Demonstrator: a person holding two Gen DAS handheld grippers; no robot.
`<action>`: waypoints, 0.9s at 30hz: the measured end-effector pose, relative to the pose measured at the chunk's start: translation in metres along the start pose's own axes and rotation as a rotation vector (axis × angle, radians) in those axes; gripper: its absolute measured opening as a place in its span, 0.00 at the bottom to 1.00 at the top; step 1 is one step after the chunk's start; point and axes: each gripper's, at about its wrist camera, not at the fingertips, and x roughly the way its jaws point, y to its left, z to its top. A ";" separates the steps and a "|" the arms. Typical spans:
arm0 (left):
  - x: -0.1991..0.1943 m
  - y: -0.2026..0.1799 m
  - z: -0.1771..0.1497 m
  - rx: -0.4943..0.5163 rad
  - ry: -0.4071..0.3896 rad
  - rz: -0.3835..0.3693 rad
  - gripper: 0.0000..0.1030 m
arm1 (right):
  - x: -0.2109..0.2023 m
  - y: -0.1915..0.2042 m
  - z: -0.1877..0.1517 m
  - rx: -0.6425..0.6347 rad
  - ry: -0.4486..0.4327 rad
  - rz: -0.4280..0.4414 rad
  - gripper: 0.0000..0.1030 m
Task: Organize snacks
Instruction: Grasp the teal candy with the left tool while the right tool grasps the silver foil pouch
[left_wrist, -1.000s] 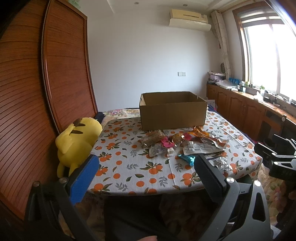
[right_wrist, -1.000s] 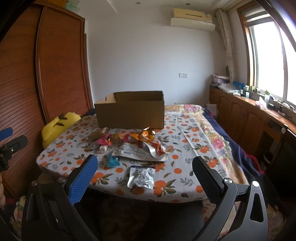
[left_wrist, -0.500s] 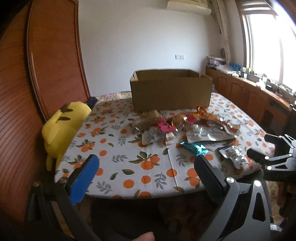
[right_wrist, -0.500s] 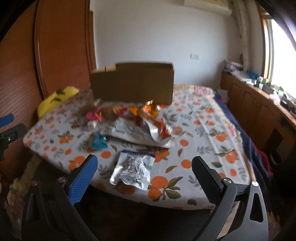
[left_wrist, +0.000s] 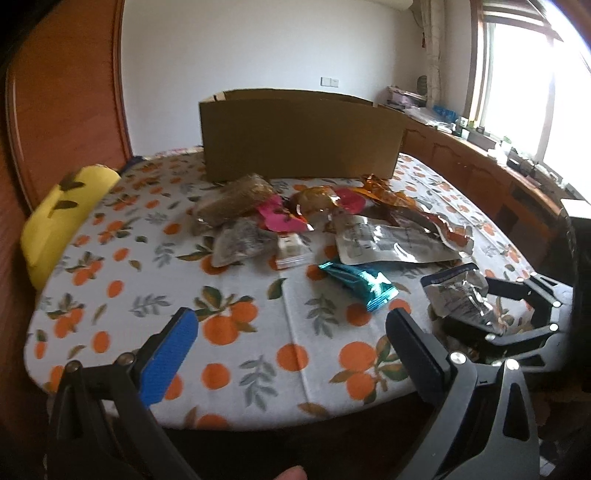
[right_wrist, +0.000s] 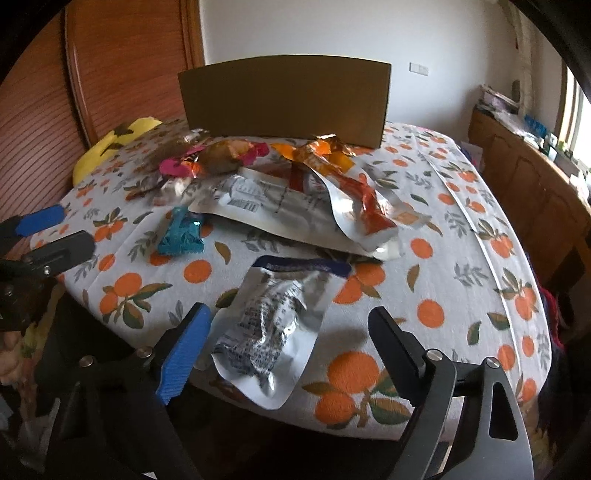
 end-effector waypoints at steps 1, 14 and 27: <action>0.003 0.001 0.002 -0.005 0.004 -0.012 0.98 | 0.002 -0.001 0.001 0.005 0.007 0.009 0.84; 0.037 -0.017 0.029 -0.045 0.085 -0.129 0.93 | 0.005 -0.001 0.012 -0.012 0.027 0.061 0.36; 0.065 -0.032 0.030 -0.064 0.165 -0.119 0.75 | -0.013 -0.014 0.004 0.041 -0.009 0.133 0.22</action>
